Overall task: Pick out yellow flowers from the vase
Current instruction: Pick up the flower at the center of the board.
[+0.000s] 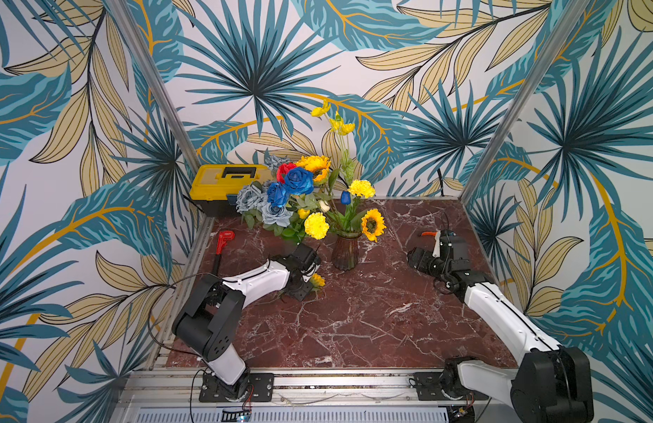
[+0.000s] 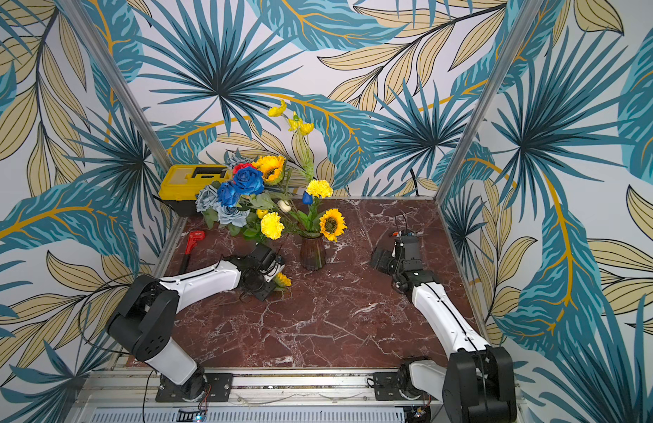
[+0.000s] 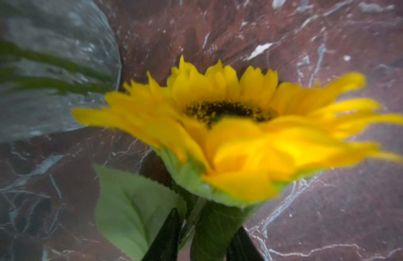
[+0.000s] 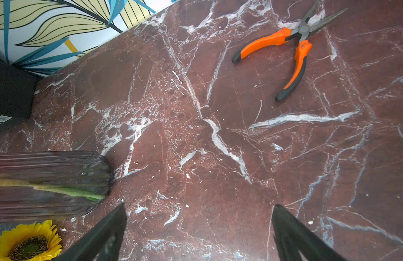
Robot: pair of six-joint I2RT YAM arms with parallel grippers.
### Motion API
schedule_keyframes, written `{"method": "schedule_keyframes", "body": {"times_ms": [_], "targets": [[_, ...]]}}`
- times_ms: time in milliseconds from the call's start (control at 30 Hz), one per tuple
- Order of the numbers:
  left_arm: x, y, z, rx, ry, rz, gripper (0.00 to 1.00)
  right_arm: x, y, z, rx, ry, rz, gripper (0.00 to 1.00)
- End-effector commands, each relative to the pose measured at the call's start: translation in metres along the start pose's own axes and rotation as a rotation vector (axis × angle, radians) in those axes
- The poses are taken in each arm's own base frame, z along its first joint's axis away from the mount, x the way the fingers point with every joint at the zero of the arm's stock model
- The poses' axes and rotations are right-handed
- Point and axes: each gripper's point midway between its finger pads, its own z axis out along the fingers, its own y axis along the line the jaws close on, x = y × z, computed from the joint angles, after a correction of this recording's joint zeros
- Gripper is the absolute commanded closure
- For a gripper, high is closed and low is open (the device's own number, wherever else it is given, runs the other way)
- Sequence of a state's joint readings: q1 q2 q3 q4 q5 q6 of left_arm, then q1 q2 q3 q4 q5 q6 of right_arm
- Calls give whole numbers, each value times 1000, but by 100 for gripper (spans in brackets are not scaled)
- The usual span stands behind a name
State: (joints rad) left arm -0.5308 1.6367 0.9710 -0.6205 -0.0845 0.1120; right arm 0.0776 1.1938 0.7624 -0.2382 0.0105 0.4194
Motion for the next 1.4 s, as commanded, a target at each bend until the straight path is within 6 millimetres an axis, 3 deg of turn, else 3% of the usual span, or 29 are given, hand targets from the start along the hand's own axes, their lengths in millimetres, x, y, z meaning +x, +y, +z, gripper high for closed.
{"method": "schedule_keyframes", "body": {"times_ms": [0, 67, 133, 200, 667, 833, 1133, 1167, 1233, 1367], "targets": [[-9, -8, -11, 50, -28, -21, 69, -3, 3, -2, 0, -3, 7, 1], [-8, -13, -11, 75, -17, -23, 71, -3, 3, -3, 1, -1, 6, 1], [-8, -21, -13, 124, -14, -13, 82, -2, 2, -4, 6, 0, 4, 1], [-10, -24, -14, 147, -9, -34, 100, -3, 1, -7, 7, -5, 2, 1], [-3, -30, -1, 169, 58, -63, 77, -1, 0, -8, 11, -9, 0, 1], [-3, -33, 4, 168, 75, -62, 83, -2, 1, -8, 8, -10, 4, 0], [-5, -44, 10, 159, 96, -46, 84, -2, 0, -8, 10, -10, 2, 1], [-5, -46, 11, 160, 99, -43, 86, -1, 0, -8, 10, -7, 3, 1], [-6, -48, 11, 162, 97, -41, 100, -1, 1, -8, 6, -7, 8, 1], [-11, -49, 2, 162, 79, -46, 100, 0, 1, -8, 3, -6, 9, 1]]}}
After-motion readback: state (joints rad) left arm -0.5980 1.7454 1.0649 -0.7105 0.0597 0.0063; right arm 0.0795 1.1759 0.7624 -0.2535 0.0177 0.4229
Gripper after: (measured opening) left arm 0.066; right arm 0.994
